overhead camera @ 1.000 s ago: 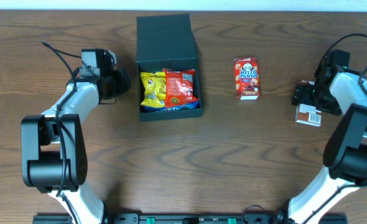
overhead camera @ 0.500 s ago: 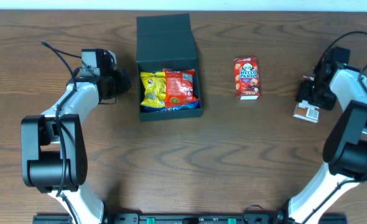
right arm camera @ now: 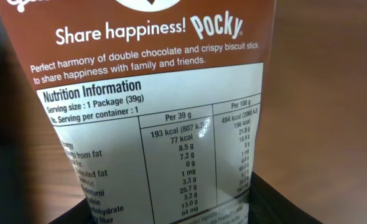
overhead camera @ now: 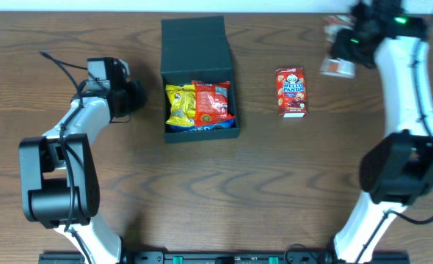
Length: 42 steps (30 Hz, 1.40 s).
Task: Pack container
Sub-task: 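Carry the Pocky pack left and lower it into the box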
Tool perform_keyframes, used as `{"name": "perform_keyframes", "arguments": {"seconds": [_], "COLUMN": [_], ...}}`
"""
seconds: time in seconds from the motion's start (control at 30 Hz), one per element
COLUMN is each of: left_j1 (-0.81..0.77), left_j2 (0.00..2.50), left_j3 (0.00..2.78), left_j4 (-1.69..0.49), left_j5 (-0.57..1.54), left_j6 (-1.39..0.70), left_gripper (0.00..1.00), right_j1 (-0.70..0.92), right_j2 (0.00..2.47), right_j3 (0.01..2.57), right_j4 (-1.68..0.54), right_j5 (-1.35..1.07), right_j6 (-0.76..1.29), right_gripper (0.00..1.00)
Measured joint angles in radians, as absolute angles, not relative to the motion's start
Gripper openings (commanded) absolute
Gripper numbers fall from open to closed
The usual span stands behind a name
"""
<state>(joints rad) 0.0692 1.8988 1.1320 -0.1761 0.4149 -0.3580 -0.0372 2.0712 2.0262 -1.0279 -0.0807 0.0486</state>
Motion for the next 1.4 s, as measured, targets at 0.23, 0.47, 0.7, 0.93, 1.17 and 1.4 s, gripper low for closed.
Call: {"name": "perform_keyframes", "arguments": {"seconds": [0.23,0.47,0.7,0.93,1.17,1.4], "left_j1": [0.115,0.116,0.116,0.116,0.116,0.116], "left_j2": [1.898,1.898,1.894,1.892,1.889,1.889], "left_j3": [1.132,1.132,1.132,1.132,1.132,1.132], "left_j4": [-0.217,-0.232,-0.232,-0.231,-0.232,-0.232], "left_j5": [0.415,0.415,0.415,0.415,0.415,0.415], "left_j6": [-0.344,-0.313,-0.306,-0.287,-0.286,-0.283], "left_gripper": [0.06,0.06,0.06,0.06,0.06,0.06], "right_j1": [0.313,0.511,0.575,0.582,0.583,0.581], "right_j2": [2.071,2.145,2.263,2.295,2.297,2.288], "right_j3": [2.045,2.047,2.047,2.047,2.057,2.302], "right_j4": [-1.036,-1.099,-1.109,-1.147,-1.14,-1.166], "right_j5": [-0.103,-0.096,-0.057,0.017,0.023,0.022], "right_j6": [0.124,0.247,0.447,0.593,0.596,0.48], "right_gripper": [0.47,0.51,0.46,0.66,0.72,0.86]}}
